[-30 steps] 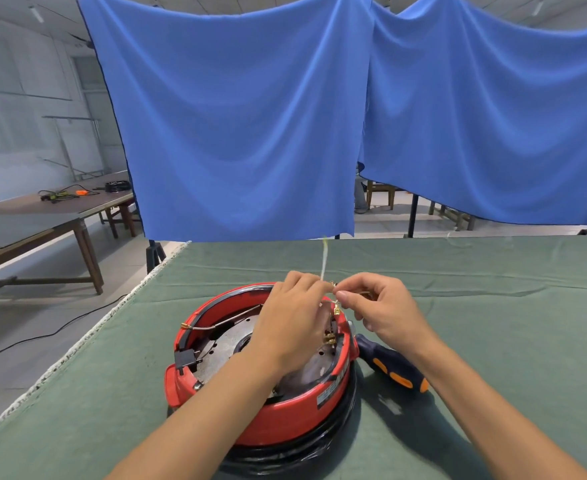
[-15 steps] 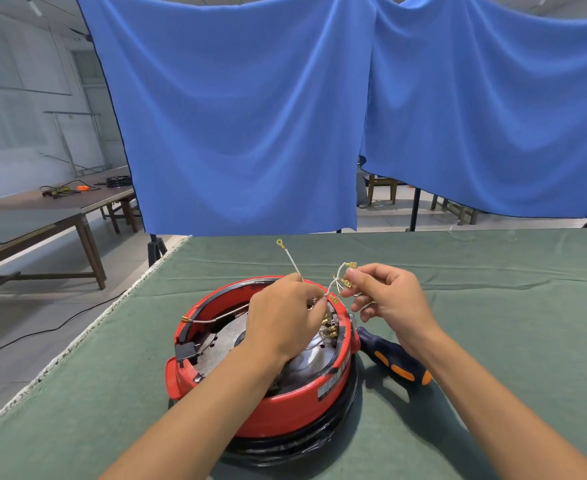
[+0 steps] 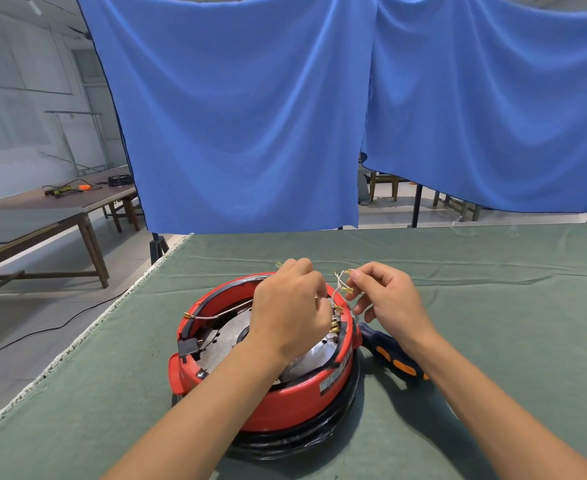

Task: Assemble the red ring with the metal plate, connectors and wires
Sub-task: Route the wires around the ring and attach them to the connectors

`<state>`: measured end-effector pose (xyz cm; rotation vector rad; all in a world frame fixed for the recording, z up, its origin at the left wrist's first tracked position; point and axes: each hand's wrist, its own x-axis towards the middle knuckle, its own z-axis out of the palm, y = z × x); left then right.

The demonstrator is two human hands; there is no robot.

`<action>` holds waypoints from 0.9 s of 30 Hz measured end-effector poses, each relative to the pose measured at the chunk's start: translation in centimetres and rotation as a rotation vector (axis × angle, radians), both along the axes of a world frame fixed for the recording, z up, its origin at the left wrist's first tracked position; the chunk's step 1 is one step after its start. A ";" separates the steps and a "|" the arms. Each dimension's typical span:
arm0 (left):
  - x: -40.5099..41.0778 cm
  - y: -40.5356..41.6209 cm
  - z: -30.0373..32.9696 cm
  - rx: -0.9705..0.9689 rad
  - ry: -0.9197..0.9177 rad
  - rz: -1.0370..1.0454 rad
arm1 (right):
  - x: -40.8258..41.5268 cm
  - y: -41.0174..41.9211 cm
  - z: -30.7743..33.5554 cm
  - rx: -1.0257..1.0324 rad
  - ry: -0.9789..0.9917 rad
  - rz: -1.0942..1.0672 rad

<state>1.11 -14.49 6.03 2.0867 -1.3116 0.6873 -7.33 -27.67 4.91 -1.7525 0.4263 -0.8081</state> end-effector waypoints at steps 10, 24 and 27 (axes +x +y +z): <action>0.7 0.1 0.1 -0.221 0.262 -0.051 | 0.1 1.0 0.3 -0.182 0.001 0.056; 1.2 -0.1 0.1 -0.235 0.767 -0.252 | 0.6 1.7 0.2 -0.128 0.015 0.077; 1.5 0.0 0.4 -0.313 0.995 -0.232 | 0.7 1.4 0.2 -0.051 0.022 0.002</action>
